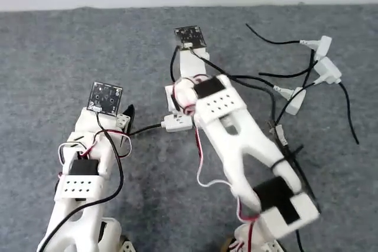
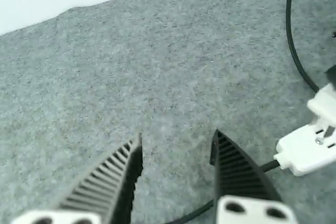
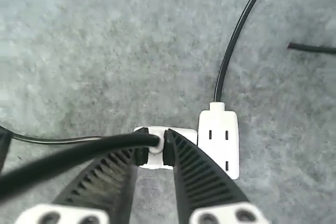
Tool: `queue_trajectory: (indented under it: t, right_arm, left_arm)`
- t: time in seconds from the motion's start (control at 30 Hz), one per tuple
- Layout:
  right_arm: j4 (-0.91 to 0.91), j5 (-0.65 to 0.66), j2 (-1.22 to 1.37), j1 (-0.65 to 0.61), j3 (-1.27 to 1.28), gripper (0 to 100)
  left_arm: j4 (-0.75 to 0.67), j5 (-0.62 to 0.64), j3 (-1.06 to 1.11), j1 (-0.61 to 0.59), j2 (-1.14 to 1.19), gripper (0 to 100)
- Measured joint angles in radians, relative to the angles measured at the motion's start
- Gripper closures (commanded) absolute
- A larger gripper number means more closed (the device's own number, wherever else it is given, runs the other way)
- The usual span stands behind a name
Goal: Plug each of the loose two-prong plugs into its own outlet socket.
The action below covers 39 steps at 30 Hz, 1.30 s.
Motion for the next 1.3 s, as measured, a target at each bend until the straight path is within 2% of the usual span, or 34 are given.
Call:
queue_trajectory:
  t: [0.63,0.93,1.3]
  right_arm:
    - [-0.064,0.080,-0.052,0.006,0.127,99.1]
    - [-0.190,0.121,-0.057,0.055,0.212,99.1]
    - [-0.196,0.121,-0.057,0.055,0.212,99.1]
  left_arm:
    - [-0.006,0.000,0.005,0.002,0.000,80]
    - [-0.006,0.000,0.005,0.002,0.000,80]
    - [-0.006,0.000,0.005,0.002,0.000,80]
